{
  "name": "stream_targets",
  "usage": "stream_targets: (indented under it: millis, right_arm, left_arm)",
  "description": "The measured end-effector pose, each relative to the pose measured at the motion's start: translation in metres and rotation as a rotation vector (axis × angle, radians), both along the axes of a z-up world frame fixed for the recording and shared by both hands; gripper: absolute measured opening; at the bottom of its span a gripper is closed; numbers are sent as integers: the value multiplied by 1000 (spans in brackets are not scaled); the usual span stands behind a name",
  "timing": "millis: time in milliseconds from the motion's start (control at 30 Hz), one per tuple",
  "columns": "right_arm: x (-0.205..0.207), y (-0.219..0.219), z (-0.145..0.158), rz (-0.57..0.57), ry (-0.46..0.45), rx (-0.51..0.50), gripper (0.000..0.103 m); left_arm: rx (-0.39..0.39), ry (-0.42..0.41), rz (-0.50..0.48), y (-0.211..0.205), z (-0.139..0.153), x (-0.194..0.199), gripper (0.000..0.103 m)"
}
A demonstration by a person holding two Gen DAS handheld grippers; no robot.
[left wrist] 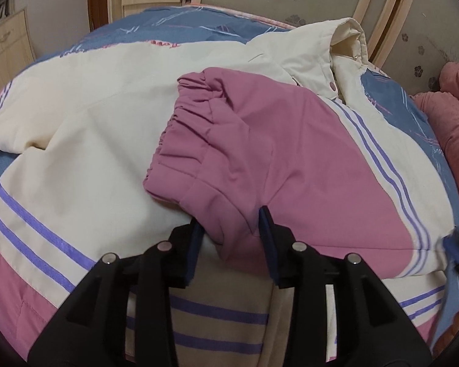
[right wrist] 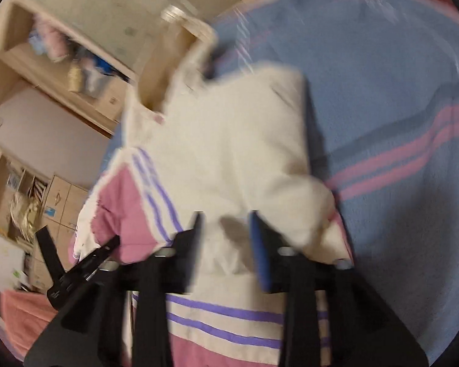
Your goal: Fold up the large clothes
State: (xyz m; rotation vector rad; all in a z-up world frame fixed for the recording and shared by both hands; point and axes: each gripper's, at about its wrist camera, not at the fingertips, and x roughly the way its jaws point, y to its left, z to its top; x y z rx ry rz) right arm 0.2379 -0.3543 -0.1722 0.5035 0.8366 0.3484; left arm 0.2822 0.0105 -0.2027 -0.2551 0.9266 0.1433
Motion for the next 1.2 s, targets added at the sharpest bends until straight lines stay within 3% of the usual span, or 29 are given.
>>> stream_targets:
  millis: [33, 200, 300, 367, 500, 567, 667, 767, 833, 967, 1100, 1200]
  right_arm:
    - [1, 9, 7, -1, -40, -48, 78]
    - [16, 40, -16, -1, 72, -278, 79]
    - [10, 51, -19, 5, 50, -375, 79]
    - [7, 55, -18, 9, 38, -403, 80]
    - [-4, 45, -8, 11, -49, -327, 80]
    - [-4, 40, -7, 16, -54, -279, 80]
    - [11, 38, -22, 10, 42, -288, 80]
    - [10, 47, -20, 7, 30, -335, 81]
    - [7, 51, -18, 17, 13, -354, 84]
    - [8, 55, -22, 23, 14, -385, 86]
    - [7, 59, -23, 19, -1, -407, 88]
    - [-2, 50, -7, 10, -85, -287, 88]
  left_arm:
    - [5, -3, 3, -1, 0, 0, 38]
    - [-42, -68, 28, 6, 21, -12, 37]
    - [-40, -127, 19, 5, 38, -13, 38]
    - [-10, -98, 6, 0, 37, -3, 38]
    - [0, -14, 10, -2, 17, 14, 38]
    - [-29, 16, 22, 2, 3, 18, 43]
    - [-73, 1, 30, 9, 0, 14, 45]
    - [-133, -24, 39, 17, 12, 3, 46]
    - [-153, -87, 51, 23, 29, -9, 46]
    - [-108, -183, 42, 21, 54, -16, 46]
    - [-64, -115, -27, 2, 45, 5, 45]
    - [-23, -57, -47, -9, 28, 16, 44]
